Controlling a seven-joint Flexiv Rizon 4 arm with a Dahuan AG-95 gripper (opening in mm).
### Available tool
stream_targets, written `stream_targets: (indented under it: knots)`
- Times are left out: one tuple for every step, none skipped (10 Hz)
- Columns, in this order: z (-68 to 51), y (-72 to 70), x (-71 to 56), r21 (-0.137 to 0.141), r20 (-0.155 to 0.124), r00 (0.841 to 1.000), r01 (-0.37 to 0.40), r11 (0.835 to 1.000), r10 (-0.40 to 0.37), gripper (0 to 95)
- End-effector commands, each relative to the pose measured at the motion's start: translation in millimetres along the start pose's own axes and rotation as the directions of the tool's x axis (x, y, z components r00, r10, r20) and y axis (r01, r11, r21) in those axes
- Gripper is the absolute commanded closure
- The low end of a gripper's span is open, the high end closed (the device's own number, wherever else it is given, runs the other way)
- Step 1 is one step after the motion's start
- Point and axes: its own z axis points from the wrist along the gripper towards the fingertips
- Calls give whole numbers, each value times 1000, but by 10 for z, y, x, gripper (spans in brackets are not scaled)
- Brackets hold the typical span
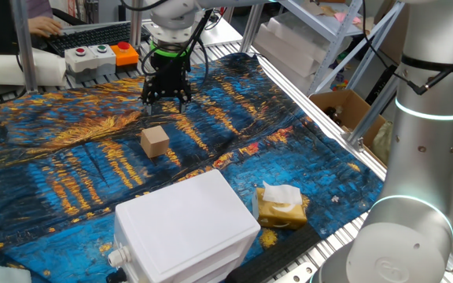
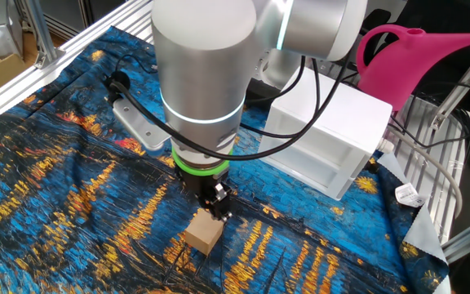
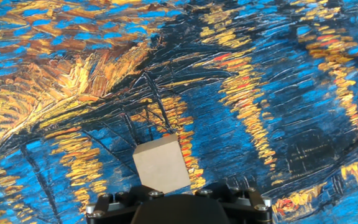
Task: Pick up the small block on the left and move it to the right
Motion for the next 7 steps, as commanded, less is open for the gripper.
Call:
stream_targets:
  knots:
    - [4,-3,-2,-1,1,1000,-11,1000,11,190]
    - [1,-4,-1,-2,1,1000,-26,1000,26,190]
    - [-1,-5,0,-4,1,999,-35,999,35,190]
    - [-14,-11,4,-4,2,999,-38,999,38,0]
    - [-30,-18,7,-4,1,999,-38,999,38,0]
    - [-67,-41,12,-6,0,999,-35,999,35,0]
    - [-98,-68,6,-15,-3,999,-39,999,39,0]
